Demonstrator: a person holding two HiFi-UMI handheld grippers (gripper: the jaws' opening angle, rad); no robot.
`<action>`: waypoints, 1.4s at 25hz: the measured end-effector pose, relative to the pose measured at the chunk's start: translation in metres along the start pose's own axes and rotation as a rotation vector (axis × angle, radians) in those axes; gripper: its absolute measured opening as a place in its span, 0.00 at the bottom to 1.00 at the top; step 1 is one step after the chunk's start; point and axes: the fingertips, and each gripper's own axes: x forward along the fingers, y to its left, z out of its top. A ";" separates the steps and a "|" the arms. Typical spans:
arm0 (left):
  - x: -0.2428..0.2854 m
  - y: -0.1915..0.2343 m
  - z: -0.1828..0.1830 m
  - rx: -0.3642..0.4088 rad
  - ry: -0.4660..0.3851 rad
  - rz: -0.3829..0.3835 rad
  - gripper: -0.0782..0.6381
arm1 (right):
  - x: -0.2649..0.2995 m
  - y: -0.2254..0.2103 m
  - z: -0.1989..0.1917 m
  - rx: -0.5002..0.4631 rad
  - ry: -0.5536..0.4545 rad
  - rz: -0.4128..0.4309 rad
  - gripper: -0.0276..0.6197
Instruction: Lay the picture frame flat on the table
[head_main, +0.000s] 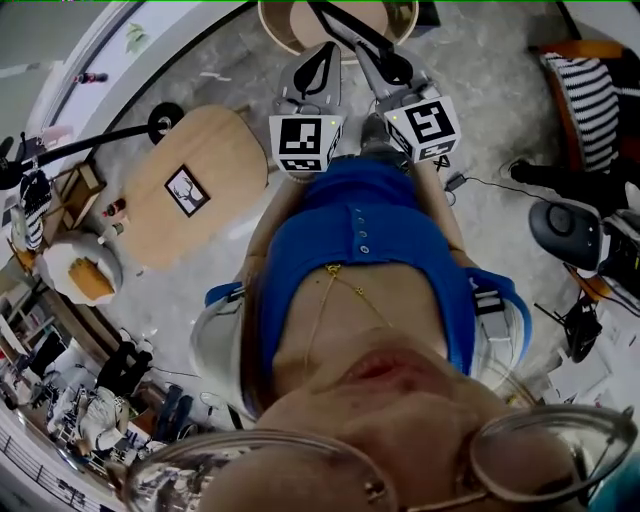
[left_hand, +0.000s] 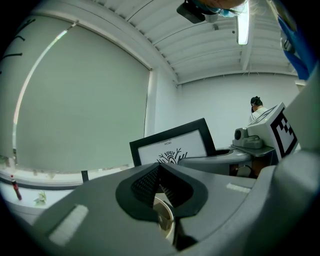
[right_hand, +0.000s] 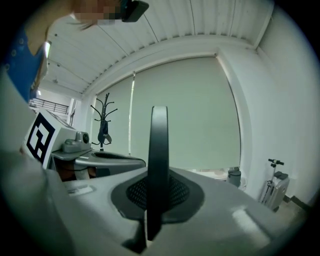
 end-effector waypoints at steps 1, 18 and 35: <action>0.012 0.002 0.004 0.004 -0.003 0.013 0.11 | 0.006 -0.010 0.004 -0.006 -0.006 0.018 0.06; 0.136 -0.034 0.022 -0.001 -0.007 0.204 0.11 | 0.022 -0.151 0.024 0.025 -0.035 0.227 0.06; 0.182 0.006 0.010 -0.006 -0.008 0.131 0.11 | 0.076 -0.168 0.013 0.025 -0.026 0.194 0.06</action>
